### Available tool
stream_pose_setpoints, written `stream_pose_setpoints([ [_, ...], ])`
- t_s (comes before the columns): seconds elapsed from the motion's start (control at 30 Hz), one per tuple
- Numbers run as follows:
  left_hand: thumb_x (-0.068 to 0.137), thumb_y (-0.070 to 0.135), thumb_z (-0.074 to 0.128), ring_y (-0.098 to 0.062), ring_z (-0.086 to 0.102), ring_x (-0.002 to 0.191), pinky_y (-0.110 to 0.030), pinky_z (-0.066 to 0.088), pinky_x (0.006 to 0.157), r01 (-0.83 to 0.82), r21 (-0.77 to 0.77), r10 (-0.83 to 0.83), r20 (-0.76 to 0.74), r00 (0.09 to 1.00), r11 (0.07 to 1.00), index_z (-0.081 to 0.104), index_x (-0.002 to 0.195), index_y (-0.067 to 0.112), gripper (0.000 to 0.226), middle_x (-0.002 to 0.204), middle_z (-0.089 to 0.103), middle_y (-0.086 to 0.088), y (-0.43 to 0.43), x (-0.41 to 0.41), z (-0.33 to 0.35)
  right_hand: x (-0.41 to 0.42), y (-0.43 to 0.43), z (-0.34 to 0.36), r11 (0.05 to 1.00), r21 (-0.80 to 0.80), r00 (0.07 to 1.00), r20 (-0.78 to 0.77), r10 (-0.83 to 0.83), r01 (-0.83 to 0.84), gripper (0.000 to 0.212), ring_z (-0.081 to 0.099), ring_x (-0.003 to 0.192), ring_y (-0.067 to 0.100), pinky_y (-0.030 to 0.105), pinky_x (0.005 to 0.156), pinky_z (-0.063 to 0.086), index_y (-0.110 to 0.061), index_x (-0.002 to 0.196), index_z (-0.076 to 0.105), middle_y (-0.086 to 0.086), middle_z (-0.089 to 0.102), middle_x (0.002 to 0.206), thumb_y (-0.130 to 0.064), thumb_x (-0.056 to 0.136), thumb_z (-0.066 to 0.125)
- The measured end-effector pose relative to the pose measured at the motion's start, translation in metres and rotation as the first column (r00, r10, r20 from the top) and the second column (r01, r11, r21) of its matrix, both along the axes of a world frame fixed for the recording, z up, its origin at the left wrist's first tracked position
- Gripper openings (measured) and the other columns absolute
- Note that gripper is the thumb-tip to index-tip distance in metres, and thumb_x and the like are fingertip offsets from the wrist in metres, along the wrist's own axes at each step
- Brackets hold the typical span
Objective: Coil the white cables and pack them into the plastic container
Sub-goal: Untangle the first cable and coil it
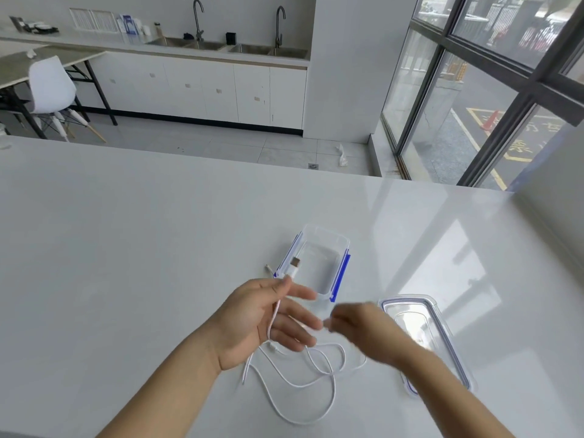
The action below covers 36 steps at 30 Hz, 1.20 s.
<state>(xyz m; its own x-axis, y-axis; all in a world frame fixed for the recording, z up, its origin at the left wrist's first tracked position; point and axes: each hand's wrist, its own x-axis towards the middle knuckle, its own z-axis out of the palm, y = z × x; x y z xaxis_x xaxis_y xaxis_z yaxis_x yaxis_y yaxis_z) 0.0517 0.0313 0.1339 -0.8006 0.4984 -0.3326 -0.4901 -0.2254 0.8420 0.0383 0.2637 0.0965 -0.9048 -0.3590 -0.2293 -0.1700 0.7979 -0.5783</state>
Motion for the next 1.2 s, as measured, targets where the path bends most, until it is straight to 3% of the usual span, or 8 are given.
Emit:
stream_pose_setpoints([
  [0.17,0.106,0.032,0.045,-0.036,0.076,0.093,-0.042,0.060,0.082,0.052,-0.355,-0.085,-0.077,0.993,0.933,0.071,0.108,0.003,0.038,0.099,0.078,-0.021,0.019,0.003,-0.007,-0.030,-0.016,0.044,0.945,-0.269,0.981,0.097,-0.165,0.186,0.030,0.049,0.047,0.012,0.031,0.054,0.044,-0.014,0.065,0.066,-0.008,0.053,0.051,-0.035,0.086,0.072],
  [0.37,0.105,0.029,0.049,-0.025,0.075,0.084,-0.032,0.058,0.074,0.086,-0.553,-0.156,-0.081,0.984,0.829,0.072,0.106,0.002,0.035,0.097,0.079,-0.017,0.024,-0.002,-0.008,-0.034,-0.026,0.064,0.899,-0.370,0.960,0.234,-0.154,0.235,0.029,0.047,0.057,0.019,0.035,0.061,0.043,0.001,0.079,0.068,-0.006,0.053,0.055,-0.023,0.095,0.065],
  [0.5,0.104,0.033,0.050,-0.022,0.074,0.075,-0.034,0.060,0.072,-0.065,-0.565,0.007,-0.104,0.995,0.822,0.070,0.101,0.000,0.038,0.093,0.079,-0.019,0.027,-0.004,-0.010,-0.012,-0.039,0.061,0.986,-0.009,0.934,-0.321,-0.159,0.165,0.019,0.057,0.061,0.017,0.032,0.061,0.048,-0.021,0.081,0.068,-0.007,0.062,0.061,-0.037,0.090,0.068],
  [0.57,0.104,0.032,0.049,-0.027,0.076,0.080,-0.037,0.061,0.076,-0.165,-0.509,0.121,-0.119,0.985,0.845,0.070,0.102,-0.001,0.040,0.093,0.078,-0.021,0.030,-0.004,-0.014,-0.002,-0.044,0.058,0.980,0.024,0.883,-0.439,-0.169,0.200,0.015,0.064,0.067,0.021,0.033,0.063,0.052,-0.025,0.085,0.069,-0.004,0.070,0.067,-0.040,0.090,0.069],
  [0.7,0.106,0.020,0.042,-0.036,0.073,0.096,-0.045,0.059,0.091,-0.318,-0.027,0.319,0.103,0.942,0.948,0.067,0.114,-0.010,0.040,0.108,0.074,-0.029,0.036,-0.005,-0.016,0.011,-0.043,0.040,0.922,-0.252,0.903,-0.243,-0.354,0.294,0.012,0.060,0.060,0.019,0.037,0.062,0.053,-0.029,0.085,0.062,-0.003,0.062,0.058,-0.035,0.095,0.063],
  [0.83,0.101,0.017,0.040,-0.036,0.068,0.115,-0.046,0.052,0.097,-0.399,0.331,0.309,0.293,0.905,0.855,0.063,0.122,-0.006,0.038,0.124,0.068,-0.027,0.037,-0.010,-0.012,0.037,-0.047,0.015,0.933,-0.295,0.914,-0.285,-0.289,0.203,0.010,0.065,0.067,0.027,0.040,0.065,0.055,-0.029,0.099,0.063,0.004,0.069,0.067,-0.035,0.101,0.056],
  [1.0,0.097,0.036,0.048,-0.044,0.059,0.125,-0.052,0.039,0.112,-0.405,0.460,0.301,0.285,0.910,0.790,0.067,0.110,-0.004,0.046,0.131,0.062,-0.032,0.032,-0.016,-0.001,0.051,-0.040,-0.007,0.920,-0.374,0.886,-0.376,-0.269,0.120,0.023,0.064,0.061,0.019,0.037,0.061,0.055,-0.025,0.097,0.067,-0.004,0.066,0.066,-0.042,0.098,0.053],
  [1.2,0.090,0.069,0.041,-0.044,0.071,0.102,-0.050,0.058,0.089,-0.166,0.535,0.087,0.171,0.981,0.828,0.072,0.107,-0.005,0.081,0.113,0.071,-0.031,0.019,-0.015,0.010,0.028,-0.013,-0.029,0.929,-0.351,0.969,0.245,-0.026,0.114,0.029,0.056,0.059,0.012,0.031,0.067,0.051,-0.024,0.084,0.071,-0.007,0.061,0.060,-0.046,0.098,0.060],
])
